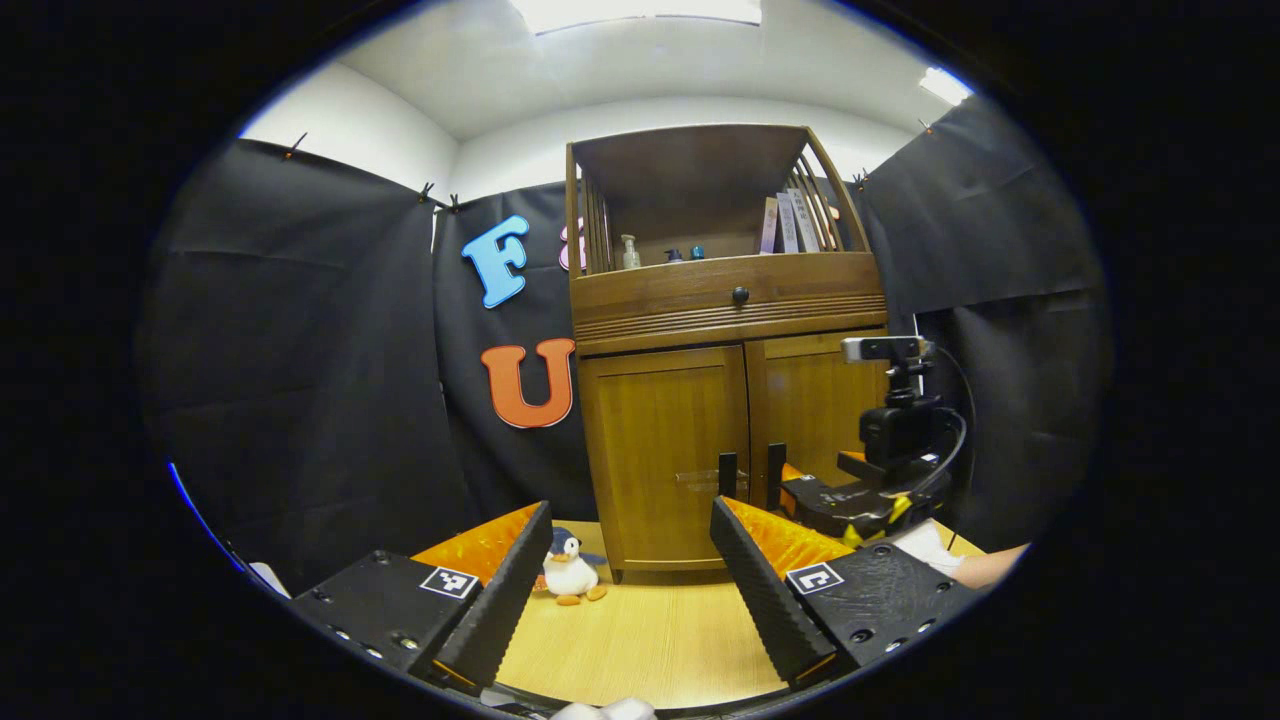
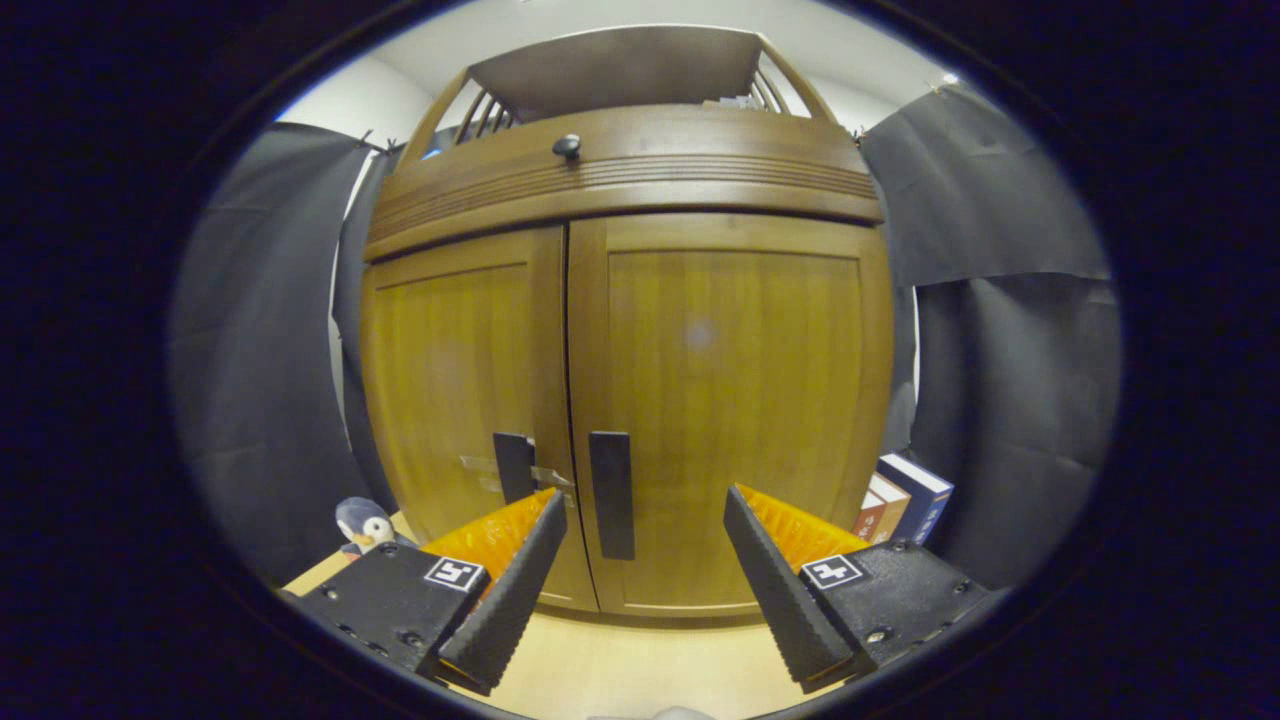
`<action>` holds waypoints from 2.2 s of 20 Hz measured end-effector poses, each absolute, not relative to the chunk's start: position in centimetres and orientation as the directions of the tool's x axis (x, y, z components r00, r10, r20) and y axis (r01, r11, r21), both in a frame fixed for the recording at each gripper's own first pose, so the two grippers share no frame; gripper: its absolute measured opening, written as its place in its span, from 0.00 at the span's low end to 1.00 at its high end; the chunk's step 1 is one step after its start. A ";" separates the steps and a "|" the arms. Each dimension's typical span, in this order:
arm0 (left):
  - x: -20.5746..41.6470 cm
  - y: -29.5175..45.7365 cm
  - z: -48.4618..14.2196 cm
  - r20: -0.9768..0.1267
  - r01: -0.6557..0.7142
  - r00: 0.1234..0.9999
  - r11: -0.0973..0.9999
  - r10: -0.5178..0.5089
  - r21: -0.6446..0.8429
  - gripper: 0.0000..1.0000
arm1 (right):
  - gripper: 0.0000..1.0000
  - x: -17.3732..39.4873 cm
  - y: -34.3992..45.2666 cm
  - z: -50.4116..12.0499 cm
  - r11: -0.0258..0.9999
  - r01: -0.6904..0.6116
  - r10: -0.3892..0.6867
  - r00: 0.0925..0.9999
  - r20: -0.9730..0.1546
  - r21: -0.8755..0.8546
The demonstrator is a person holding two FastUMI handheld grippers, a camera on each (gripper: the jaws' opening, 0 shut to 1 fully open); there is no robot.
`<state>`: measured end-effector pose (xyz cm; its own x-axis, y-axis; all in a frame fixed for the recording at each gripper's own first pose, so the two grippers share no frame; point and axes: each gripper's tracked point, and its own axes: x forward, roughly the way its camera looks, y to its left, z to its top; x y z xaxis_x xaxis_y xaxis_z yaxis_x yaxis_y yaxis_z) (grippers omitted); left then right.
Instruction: Open the right door of the double-door shoe cabinet with the right hand, and open the left door with the left hand.
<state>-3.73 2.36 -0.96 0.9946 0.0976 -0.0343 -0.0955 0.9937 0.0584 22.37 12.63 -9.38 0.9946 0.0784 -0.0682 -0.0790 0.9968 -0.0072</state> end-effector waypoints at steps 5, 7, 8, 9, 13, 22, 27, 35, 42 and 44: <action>-3.3 1.8 -1.5 -0.057 -0.120 0.991 0.992 0.122 0.038 0.96 | 0.96 27.8 13.7 -11.9 0.997 -0.079 0.077 0.989 -0.126 -0.011; -2.9 1.8 -1.9 -0.067 -0.128 0.989 0.991 0.130 0.033 0.96 | 0.93 29.0 14.0 -12.3 0.997 -0.080 0.078 0.987 -0.139 -0.005; -2.8 1.9 -1.9 -0.069 -0.130 0.989 0.991 0.132 0.031 0.96 | 0.90 29.5 14.1 -12.5 0.996 -0.084 0.082 0.986 -0.144 -0.005; -2.5 1.9 -2.0 -0.072 -0.133 0.988 0.991 0.135 0.030 0.96 | 0.88 29.9 14.3 -12.5 0.996 -0.087 0.085 0.985 -0.149 -0.004; -2.1 2.2 -2.2 -0.075 -0.143 0.987 0.989 0.145 0.026 0.96 | 0.70 31.1 14.7 -12.4 0.996 -0.087 0.085 0.986 -0.142 -0.007; -2.6 3.1 -2.2 -0.076 -0.164 0.983 0.986 0.164 0.014 0.96 | 0.36 31.4 15.2 -12.5 0.996 -0.090 0.086 0.984 -0.155 -0.022; -3.2 3.9 -2.2 -0.069 -0.168 0.983 0.986 0.168 0.007 0.96 | 0.34 30.0 14.9 -12.5 0.995 -0.094 0.089 0.982 -0.165 -0.020; -5.1 3.9 -2.9 -0.071 -0.149 0.986 0.989 0.148 -0.010 0.96 | 0.34 24.7 13.6 -13.0 0.993 -0.120 0.116 0.979 -0.169 -0.015; -6.3 3.3 -3.1 -0.071 -0.117 0.991 0.993 0.116 -0.008 0.96 | 0.34 20.0 11.3 -13.4 0.991 -0.131 0.127 0.977 -0.171 -0.013; -6.6 3.1 -3.2 -0.072 -0.107 0.992 0.994 0.106 -0.012 0.96 | 0.34 18.6 10.3 -13.5 0.992 -0.125 0.122 0.978 -0.169 -0.011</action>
<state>-6.60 3.07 -3.16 0.9918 0.1060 -0.0721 -0.1071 0.9942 -0.0119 18.58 10.32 -13.54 0.9780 0.1218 -0.1692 -0.1254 0.9920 -0.0107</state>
